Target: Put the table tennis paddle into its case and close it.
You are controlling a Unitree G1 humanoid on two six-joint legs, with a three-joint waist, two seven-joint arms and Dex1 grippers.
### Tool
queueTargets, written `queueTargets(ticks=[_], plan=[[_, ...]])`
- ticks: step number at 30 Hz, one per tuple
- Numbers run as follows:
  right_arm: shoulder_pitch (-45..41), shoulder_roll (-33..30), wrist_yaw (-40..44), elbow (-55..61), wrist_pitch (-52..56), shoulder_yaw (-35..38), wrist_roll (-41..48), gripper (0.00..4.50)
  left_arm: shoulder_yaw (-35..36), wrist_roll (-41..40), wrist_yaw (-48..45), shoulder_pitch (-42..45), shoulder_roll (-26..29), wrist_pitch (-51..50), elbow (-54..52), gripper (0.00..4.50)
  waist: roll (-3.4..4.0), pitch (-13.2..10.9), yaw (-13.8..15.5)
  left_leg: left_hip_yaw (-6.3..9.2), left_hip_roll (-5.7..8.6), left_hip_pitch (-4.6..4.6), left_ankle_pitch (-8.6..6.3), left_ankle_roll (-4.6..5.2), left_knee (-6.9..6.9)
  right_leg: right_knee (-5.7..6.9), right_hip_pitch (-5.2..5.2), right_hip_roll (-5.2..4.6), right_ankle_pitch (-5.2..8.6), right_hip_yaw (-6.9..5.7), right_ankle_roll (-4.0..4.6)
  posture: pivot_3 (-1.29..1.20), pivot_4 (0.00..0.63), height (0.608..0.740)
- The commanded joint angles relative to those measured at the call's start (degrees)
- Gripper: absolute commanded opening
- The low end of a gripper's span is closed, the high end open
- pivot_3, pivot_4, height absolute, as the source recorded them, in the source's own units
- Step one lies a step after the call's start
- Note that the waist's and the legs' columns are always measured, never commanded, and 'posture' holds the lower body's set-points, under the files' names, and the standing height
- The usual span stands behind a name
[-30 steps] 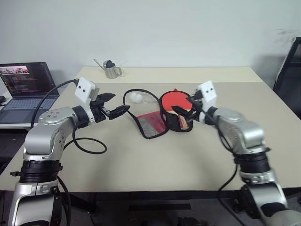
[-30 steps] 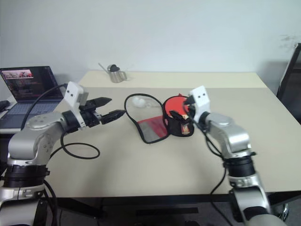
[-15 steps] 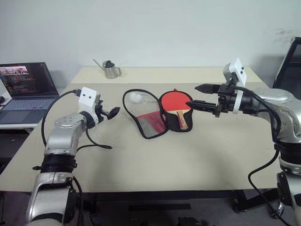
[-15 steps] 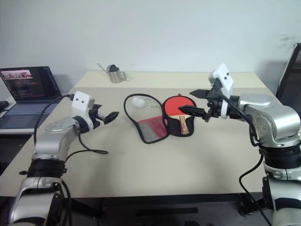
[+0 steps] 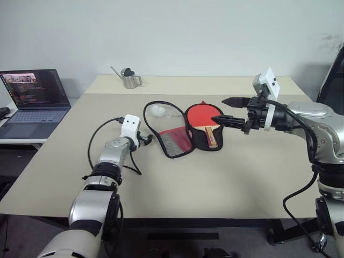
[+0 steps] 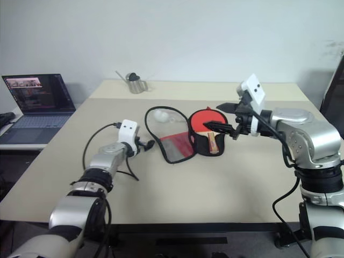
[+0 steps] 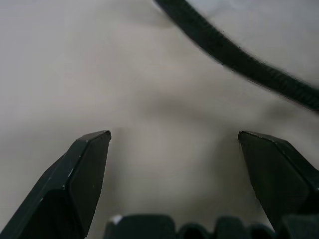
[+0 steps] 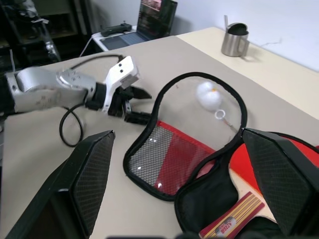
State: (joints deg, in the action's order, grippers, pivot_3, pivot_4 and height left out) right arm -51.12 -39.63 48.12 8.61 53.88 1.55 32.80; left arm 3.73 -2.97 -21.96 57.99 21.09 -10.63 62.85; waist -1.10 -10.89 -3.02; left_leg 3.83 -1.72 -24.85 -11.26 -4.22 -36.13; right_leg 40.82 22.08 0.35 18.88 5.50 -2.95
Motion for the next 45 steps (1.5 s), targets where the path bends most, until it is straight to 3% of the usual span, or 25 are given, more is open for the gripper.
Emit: queueTargets(ticks=[1,16,22,26,32,36,40,45], plan=[[-1.3,-0.4,-1.1,1.5,0.0,2.7,1.2,4.44,1.7,-1.1,-0.9,3.4,-2.2,3.4,3.5,4.5,0.0,0.0,0.1,0.0,0.01,0.0,0.0,0.0,-0.01,0.0,0.0,0.0,0.0,0.0,0.0,0.0,0.15,0.74],[0.9,-2.9,-3.4,2.5,0.8,6.1,1.8,4.44,5.2,-6.7,-11.1,20.1,-13.8,7.9,2.6,4.5,-0.08,0.0,0.3,-0.04,0.03,-0.07,0.0,-0.01,0.03,-0.1,0.02,0.0,0.0,0.01,-0.01,0.0,0.15,0.74],[1.4,-3.3,-5.6,1.9,0.7,6.2,1.3,4.44,4.1,-4.7,-7.9,21.1,-19.7,10.9,6.6,4.5,-0.08,0.0,-0.3,-0.06,0.03,-0.04,0.0,-0.01,0.06,-0.09,0.02,0.01,0.01,0.06,-0.01,0.0,0.15,0.74],[2.9,-3.4,-7.2,2.3,1.7,6.0,1.2,4.44,5.6,-5.9,-9.3,21.2,-20.0,11.8,6.4,4.5,-0.08,-0.1,-0.5,-0.06,0.03,-0.04,0.01,0.0,0.05,-0.07,0.03,0.03,0.01,0.07,-0.02,0.0,0.15,0.74],[2.7,-1.1,-10.9,-2.6,3.0,5.2,0.1,4.44,7.3,-10.6,-23.5,19.1,-14.3,7.0,-1.3,4.5,-0.07,-0.1,-0.7,-0.07,0.01,-0.04,0.01,-0.01,0.07,-0.05,0.05,0.03,0.01,0.07,-0.01,0.0,0.15,0.74],[0.8,2.3,-13.0,-10.8,1.8,2.3,-3.3,4.44,4.9,-14.6,-35.8,10.4,-6.1,-5.7,-19.3,4.5,-0.06,0.0,-1.4,-0.07,-0.01,0.0,0.03,-0.03,0.08,0.0,0.05,0.03,0.01,0.09,0.0,0.0,0.15,0.74],[-2.3,5.8,-14.3,-20.4,-1.1,0.6,-7.2,4.44,3.8,-19.1,-40.8,2.6,1.5,-17.9,-35.0,4.5,-0.03,-0.1,-1.9,-0.01,-0.05,0.02,0.08,-0.1,0.08,0.05,0.06,0.04,0.01,0.05,0.01,0.0,0.15,0.74],[-7.0,11.7,-16.1,-35.2,-6.9,0.3,-11.4,4.44,5.2,-23.1,-42.1,-3.7,9.0,-25.9,-45.8,4.5,-0.03,-0.1,-1.9,0.03,-0.04,0.02,0.12,-0.12,0.06,0.08,0.06,0.03,0.01,0.02,0.02,0.0,0.15,0.74]])
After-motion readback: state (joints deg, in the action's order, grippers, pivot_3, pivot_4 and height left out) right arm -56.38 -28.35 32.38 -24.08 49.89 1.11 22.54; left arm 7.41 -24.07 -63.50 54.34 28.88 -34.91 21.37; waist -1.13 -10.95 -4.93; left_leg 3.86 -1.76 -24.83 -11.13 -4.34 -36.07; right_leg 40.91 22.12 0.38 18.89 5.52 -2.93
